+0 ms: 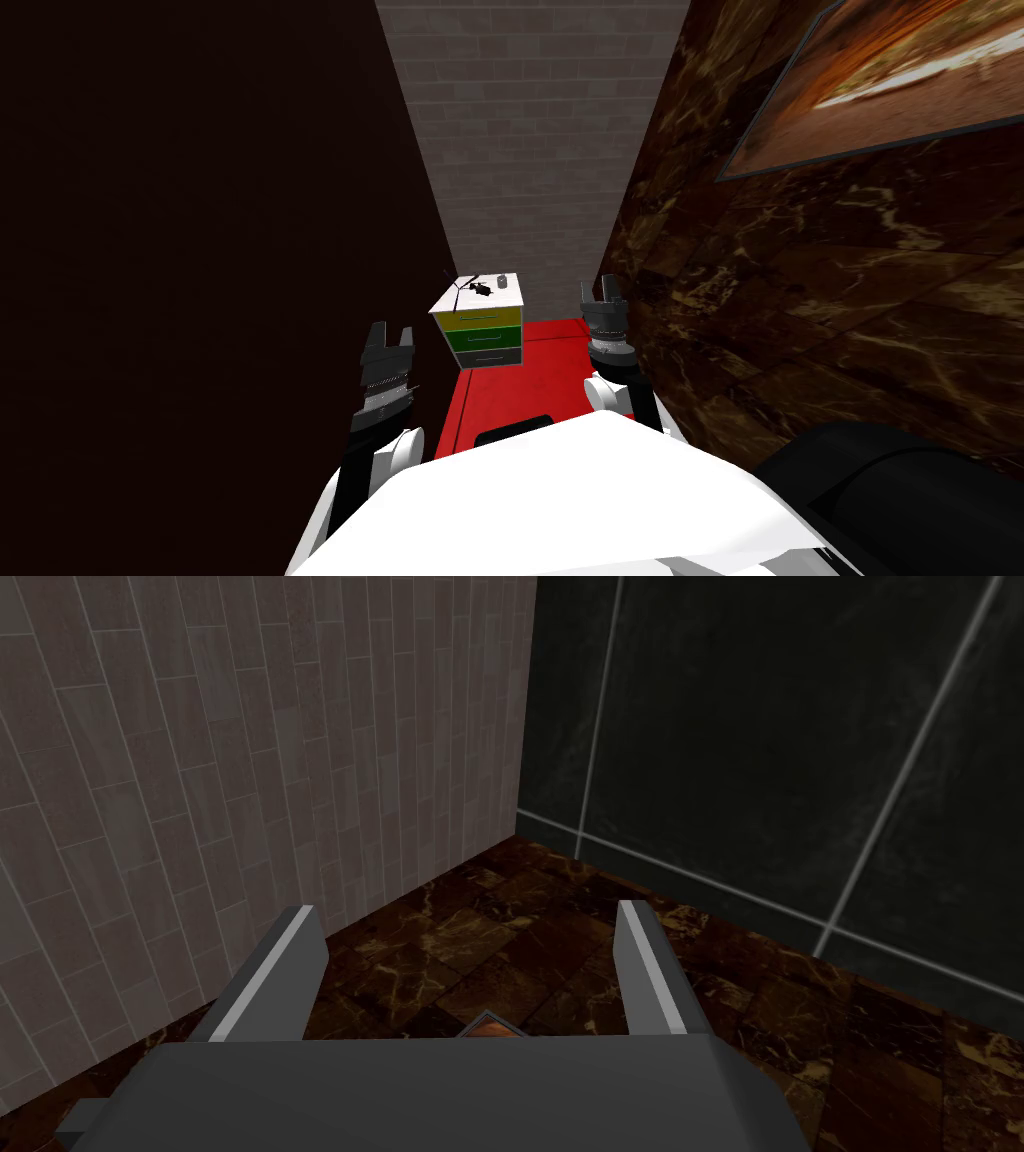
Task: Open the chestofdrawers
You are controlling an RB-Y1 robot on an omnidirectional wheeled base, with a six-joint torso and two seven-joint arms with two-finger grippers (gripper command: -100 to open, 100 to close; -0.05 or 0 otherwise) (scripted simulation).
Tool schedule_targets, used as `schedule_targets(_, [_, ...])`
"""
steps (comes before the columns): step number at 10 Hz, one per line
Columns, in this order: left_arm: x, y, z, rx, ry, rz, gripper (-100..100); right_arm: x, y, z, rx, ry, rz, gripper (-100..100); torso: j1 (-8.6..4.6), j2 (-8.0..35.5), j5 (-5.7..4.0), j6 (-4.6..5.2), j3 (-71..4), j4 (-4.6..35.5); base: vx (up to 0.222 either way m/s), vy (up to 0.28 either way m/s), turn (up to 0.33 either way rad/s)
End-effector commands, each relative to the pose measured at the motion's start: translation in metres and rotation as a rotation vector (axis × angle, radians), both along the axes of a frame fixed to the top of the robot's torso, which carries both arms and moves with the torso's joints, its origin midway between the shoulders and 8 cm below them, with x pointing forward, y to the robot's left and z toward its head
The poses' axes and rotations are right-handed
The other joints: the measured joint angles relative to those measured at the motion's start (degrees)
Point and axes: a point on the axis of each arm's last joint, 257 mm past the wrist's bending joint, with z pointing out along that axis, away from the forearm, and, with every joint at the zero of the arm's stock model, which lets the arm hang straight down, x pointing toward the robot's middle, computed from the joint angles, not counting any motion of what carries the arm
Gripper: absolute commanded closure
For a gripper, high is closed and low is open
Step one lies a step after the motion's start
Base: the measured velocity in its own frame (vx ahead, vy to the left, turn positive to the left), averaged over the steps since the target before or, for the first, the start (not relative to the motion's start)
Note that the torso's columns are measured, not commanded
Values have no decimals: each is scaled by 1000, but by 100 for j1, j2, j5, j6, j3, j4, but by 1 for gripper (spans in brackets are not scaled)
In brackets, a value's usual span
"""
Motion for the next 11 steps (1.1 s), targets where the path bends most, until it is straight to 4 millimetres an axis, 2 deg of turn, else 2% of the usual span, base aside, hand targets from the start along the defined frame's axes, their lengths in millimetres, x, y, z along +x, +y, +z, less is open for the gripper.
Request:
schedule_targets(1, [0,0,0,0,0,0,0,0,0,0,0,0,0,0,0,232,0,0,-467,235,0,0,0])
schedule_targets(9, [0,0,0,0,0,0,0,0,0,0,0,0,0,0,0,3539,0,0,-7073,3537,0,0,0])
schedule_targets(10, [1,-2,-3,25,6,-13,-100,0,0,0,0,0,0,0,0,3962,0,0,-7919,3960,14,3,-6])
schedule_targets(11, [3,-4,-5,42,11,-22,-100,0,0,0,0,0,0,0,2,4152,1,0,-8315,4148,30,6,-11])
